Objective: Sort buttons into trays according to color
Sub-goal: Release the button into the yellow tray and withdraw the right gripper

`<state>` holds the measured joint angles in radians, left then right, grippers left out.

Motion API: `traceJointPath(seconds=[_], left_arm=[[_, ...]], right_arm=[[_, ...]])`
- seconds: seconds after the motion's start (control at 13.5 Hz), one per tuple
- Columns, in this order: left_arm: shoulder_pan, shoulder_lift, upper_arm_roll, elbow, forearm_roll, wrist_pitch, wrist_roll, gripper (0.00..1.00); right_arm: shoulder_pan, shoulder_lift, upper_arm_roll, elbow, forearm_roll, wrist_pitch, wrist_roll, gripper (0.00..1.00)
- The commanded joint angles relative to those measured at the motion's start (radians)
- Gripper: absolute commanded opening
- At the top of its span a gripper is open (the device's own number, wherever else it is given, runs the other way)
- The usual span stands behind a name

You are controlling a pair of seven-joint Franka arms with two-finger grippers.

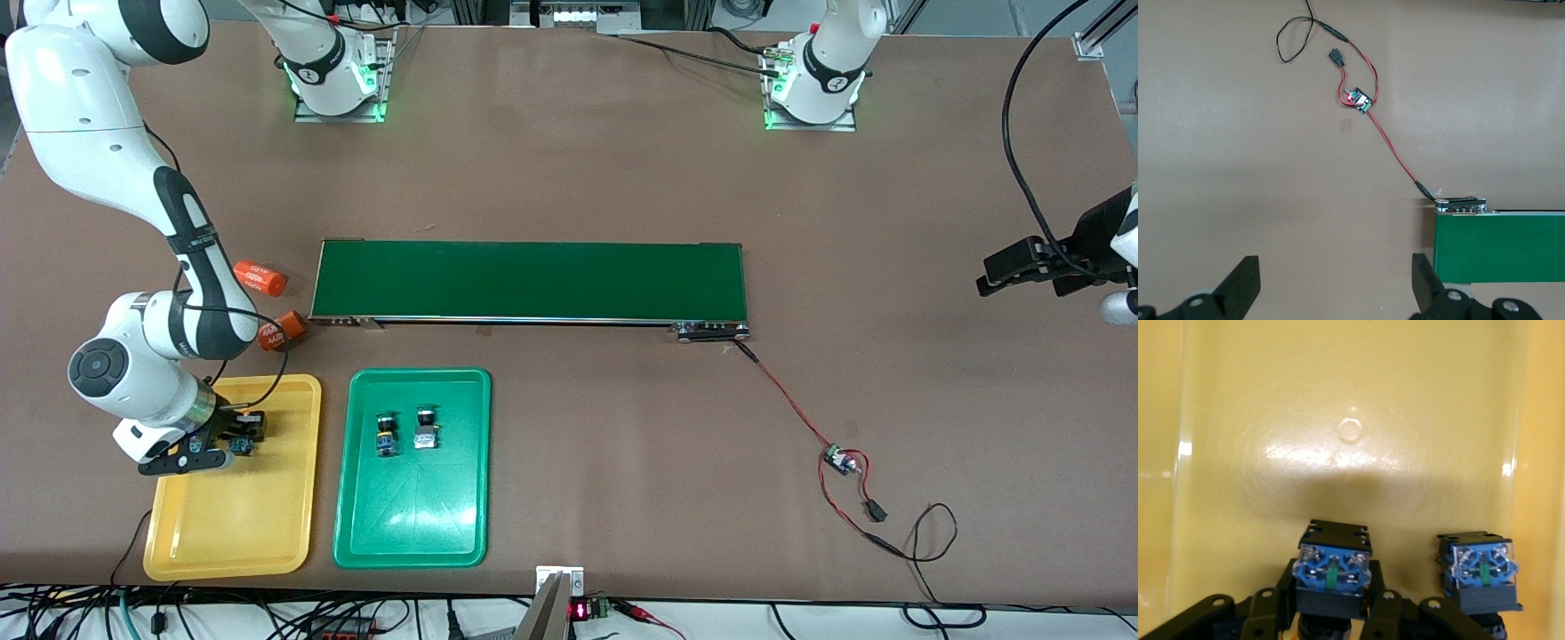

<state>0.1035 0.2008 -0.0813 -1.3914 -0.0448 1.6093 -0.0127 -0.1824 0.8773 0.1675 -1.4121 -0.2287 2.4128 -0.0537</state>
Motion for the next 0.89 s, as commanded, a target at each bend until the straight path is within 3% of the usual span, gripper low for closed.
traceJointPath(seconds=[0.0, 0.3, 0.52, 0.82], left_arm=[[0.002, -0.024, -0.005, -0.018, 0.017, 0.000, -0.003, 1.00], [0.004, -0.024, -0.003, -0.018, 0.019, -0.016, -0.003, 1.00], [0.002, -0.024, -0.003, -0.018, 0.017, -0.016, -0.003, 1.00], [0.002, -0.024, -0.003, -0.017, 0.017, -0.016, -0.003, 1.00]], right_arm=[[-0.009, 0.008, 0.003, 0.018, 0.000, 0.000, -0.012, 0.97], [-0.006, -0.018, 0.010, 0.016, 0.003, -0.026, -0.006, 1.00], [0.000, -0.084, 0.015, 0.024, 0.118, -0.173, -0.003, 1.00], [0.011, -0.220, 0.015, 0.016, 0.129, -0.369, -0.003, 1.00]])
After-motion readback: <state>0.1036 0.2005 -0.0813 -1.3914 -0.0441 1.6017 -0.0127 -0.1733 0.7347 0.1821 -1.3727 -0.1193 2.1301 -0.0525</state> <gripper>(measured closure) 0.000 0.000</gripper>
